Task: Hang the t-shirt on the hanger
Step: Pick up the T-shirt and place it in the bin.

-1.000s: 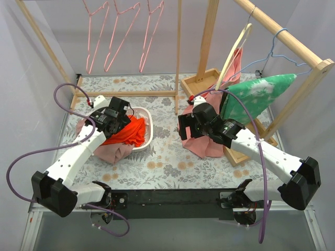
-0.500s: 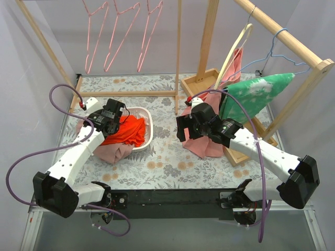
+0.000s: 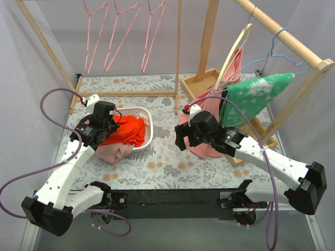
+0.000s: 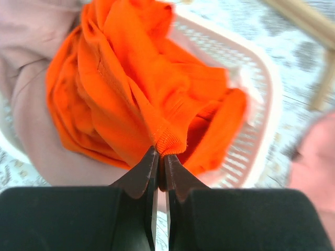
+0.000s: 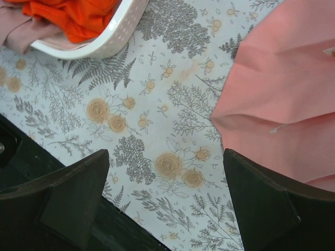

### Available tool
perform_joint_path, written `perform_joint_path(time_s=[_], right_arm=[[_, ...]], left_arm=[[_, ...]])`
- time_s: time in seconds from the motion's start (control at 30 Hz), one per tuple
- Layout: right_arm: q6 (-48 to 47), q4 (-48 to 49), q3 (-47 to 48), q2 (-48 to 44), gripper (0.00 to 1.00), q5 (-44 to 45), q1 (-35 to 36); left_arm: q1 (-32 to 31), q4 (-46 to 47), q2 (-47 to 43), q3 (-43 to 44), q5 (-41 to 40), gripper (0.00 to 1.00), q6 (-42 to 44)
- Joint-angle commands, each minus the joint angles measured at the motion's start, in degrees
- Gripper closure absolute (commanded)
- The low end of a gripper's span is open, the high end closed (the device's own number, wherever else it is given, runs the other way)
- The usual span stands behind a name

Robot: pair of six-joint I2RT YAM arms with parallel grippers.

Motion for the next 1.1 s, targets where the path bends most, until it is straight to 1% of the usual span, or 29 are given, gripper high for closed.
perform_joint_path(time_s=[0.0,0.03,0.07,0.1,0.13,0.17,0.23,0.27,0.3,0.33,0.4,0.43,0.47,0.5,0.53,0.57,0.6,0.63,0.7,0.73,0.9,1.03,1.07], right_arm=[[-0.83,5.01,-2.01,-3.34,0.02,-0.63,2.19],[-0.57,5.62,-1.93,-3.43,0.02,-0.28,2.28],[-0.39,5.89,-1.67,-3.26,0.02,0.07,2.29],[-0.22,6.07,-1.49,-3.0,0.02,0.16,2.37],[0.31,6.33,-0.79,-2.65,0.02,0.34,2.29],[0.83,6.59,-0.44,-2.47,0.02,0.34,2.37],[1.89,7.21,0.27,-1.85,0.02,0.34,2.37],[3.9,8.26,0.53,-1.77,0.02,0.69,2.37],[4.87,8.79,0.62,-1.42,0.02,0.69,2.37],[6.01,9.4,0.71,-1.15,0.02,0.69,2.37],[8.91,11.51,0.71,0.16,0.03,-0.18,2.29],[9.88,12.39,0.62,0.78,0.03,-0.53,2.37],[10.59,13.27,0.36,1.39,0.04,-1.41,2.37],[12.16,15.28,-0.08,2.79,0.04,-1.94,2.37],[12.79,16.52,-0.34,3.5,0.05,-2.55,2.37],[13.31,17.66,-0.52,4.38,0.05,-3.43,2.55],[14.45,19.5,-0.52,6.13,0.05,-3.53,2.81],[15.25,20.13,-0.35,7.1,0.06,-3.44,2.99],[17.0,21.53,0.18,10.08,0.07,-3.35,4.39],[17.45,22.5,0.27,10.88,0.08,-3.09,5.0],[19.21,25.32,-0.52,16.41,0.11,-0.37,11.07],[19.56,29.88,-1.57,19.67,0.11,0.08,11.43],[19.04,32.93,-1.49,20.38,0.11,0.08,11.43]], left_arm=[[0.16,3.61,-7.02,3.28,15.02,1.0,9.17],[0.16,7.37,-8.52,2.84,19.22,1.0,10.57],[0.16,9.84,-11.84,2.32,27.53,1.0,11.89],[0.07,12.3,-13.09,1.96,33.27,1.0,13.73],[0.07,15.98,-13.8,2.13,36.72,1.0,14.1],[0.07,17.06,-13.89,2.66,44.84,1.0,14.1],[0.07,17.95,-11.27,5.11,51.22,1.0,14.19],[0.07,18.3,-10.47,5.39,55.78,1.0,14.01],[0.07,18.13,-9.77,5.3,60.87,1.0,14.1],[0.07,18.39,-10.02,3.3,62.92,1.0,13.23],[0.07,16.73,-10.9,1.09,63.38,1.0,12.78],[0.07,13.42,-11.95,-0.05,63.21,1.0,12.43],[0.07,11.99,-12.74,-2.41,62.86,1.0,11.04],[-0.01,11.02,-13.71,-4.35,61.73,1.0,8.76],[0.07,9.1,-16.68,-6.19,59.45,1.0,6.3],[-0.01,7.86,-18.1,-9.43,57.86,1.0,1.41],[0.07,6.19,-19.94,-10.6,55.76,1.0,-0.73],[0.07,3.04,-22.83,-11.65,52.0,1.0,-3.02],[0.07,0.65,-24.61,-13.41,50.82,1.0,-5.58],[0.07,-1.62,-24.88,-13.59,49.16,1.0,-6.11],[0.07,-7.0,-24.88,-13.25,44.32,1.0,-7.17],[0.07,-10.69,-25.49,-10.53,41.68,1.0,-6.73],[0.07,-11.05,-25.58,-10.0,41.24,1.0,-6.82]])
